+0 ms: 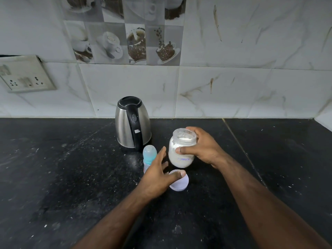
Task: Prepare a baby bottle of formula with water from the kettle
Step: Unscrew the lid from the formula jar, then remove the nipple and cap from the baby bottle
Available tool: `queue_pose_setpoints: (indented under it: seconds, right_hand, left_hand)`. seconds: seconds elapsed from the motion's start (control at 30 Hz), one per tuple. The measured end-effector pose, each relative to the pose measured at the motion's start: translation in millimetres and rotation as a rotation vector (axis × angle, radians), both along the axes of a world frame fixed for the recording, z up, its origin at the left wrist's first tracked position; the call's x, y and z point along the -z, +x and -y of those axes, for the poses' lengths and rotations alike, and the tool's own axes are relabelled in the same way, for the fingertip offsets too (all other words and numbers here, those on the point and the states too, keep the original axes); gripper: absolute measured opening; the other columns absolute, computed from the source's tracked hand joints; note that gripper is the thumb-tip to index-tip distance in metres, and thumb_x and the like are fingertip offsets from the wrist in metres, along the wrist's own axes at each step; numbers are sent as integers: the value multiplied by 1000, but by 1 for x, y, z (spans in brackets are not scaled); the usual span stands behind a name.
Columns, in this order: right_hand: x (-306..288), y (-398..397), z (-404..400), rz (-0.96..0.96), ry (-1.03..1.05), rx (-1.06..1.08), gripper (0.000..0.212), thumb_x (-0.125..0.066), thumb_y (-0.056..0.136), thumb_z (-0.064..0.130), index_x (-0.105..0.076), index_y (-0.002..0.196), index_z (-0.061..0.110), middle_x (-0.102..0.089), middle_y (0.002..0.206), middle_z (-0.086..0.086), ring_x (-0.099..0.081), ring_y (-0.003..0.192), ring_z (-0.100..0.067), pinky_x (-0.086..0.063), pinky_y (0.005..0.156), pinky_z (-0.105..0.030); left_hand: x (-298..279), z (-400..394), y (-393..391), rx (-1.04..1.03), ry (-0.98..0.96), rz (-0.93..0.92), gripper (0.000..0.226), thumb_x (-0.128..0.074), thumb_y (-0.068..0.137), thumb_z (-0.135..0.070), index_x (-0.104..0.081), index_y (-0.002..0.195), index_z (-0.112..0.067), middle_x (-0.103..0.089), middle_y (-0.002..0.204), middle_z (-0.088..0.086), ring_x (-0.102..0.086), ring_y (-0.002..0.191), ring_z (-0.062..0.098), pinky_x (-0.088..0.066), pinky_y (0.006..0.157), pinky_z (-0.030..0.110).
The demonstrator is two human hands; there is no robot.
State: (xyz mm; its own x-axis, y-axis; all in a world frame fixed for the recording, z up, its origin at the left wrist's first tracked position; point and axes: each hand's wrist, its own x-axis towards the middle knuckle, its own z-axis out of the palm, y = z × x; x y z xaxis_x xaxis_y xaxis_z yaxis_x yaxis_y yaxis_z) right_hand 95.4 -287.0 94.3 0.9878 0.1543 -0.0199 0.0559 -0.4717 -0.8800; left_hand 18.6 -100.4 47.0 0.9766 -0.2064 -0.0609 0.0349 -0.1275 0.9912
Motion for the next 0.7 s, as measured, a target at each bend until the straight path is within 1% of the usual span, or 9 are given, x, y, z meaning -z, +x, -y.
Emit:
queue_pose_setpoints:
  seconds: [0.03,0.07,0.13,0.2,0.27,0.3,0.43,0.6,0.7]
  right_hand:
    - [6,8,0,17,-50,27,83,-98,58,31,-54,128,33,-66,118,15,-65,108,-6,-53,95,-31]
    - [12,16,0,27,-93,51,88,-98,57,35,-54,132,31,-65,120,15,-63,110,-8,-52,97,-32]
    - [26,31,-1,35,-129,90,93,-98,55,38,-53,136,28,-64,123,12,-62,112,-12,-51,99,-35]
    - [37,44,-2,29,-132,122,97,-98,55,38,-51,139,26,-62,127,10,-60,115,-14,-49,101,-36]
    - [46,55,-3,25,-143,142,100,-98,54,38,-49,141,25,-61,129,8,-59,116,-15,-48,102,-35]
    - [48,60,-4,23,-149,145,101,-98,54,37,-48,142,25,-61,129,8,-59,117,-15,-48,102,-36]
    - [57,73,-9,2,-154,127,96,-97,59,27,-48,141,22,-60,126,6,-58,114,-17,-48,100,-34]
    - [70,81,-9,-81,-189,72,99,-96,61,25,-44,145,23,-59,130,4,-58,119,-20,-49,102,-36]
    - [70,83,-5,-115,-182,33,108,-95,65,23,-35,154,21,-55,140,1,-54,126,-19,-44,105,-31]
  left_hand:
    - [3,-4,-2,-32,56,-31,93,-81,88,-24,-23,160,-31,-36,148,-24,-48,137,10,-45,100,22]
    - [7,-9,-3,-55,108,-46,89,-81,89,-28,-27,159,-30,-39,148,-19,-53,132,11,-46,98,21]
    - [17,-19,-1,-72,140,-68,68,-81,88,-33,-45,145,-36,-57,140,-10,-67,113,8,-55,95,25]
    - [22,-28,-1,-82,157,-97,53,-82,78,-43,-58,125,-39,-70,116,-7,-72,96,8,-59,97,41]
    - [27,-37,0,-81,159,-118,56,-80,68,-50,-63,120,-35,-73,98,-9,-73,88,11,-60,94,47]
    - [29,-40,0,-78,168,-126,56,-80,69,-48,-64,120,-33,-73,96,-8,-73,86,11,-61,92,47]
    - [34,-49,2,-56,194,-148,36,-79,87,-29,-64,120,-30,-72,104,2,-72,88,15,-63,87,42]
    - [40,-56,5,-52,191,-167,29,-79,90,-20,-66,115,-25,-71,106,11,-70,88,16,-64,84,41]
    - [41,-60,8,-57,209,-173,24,-78,91,-16,-66,112,-18,-70,101,11,-67,86,15,-63,79,34]
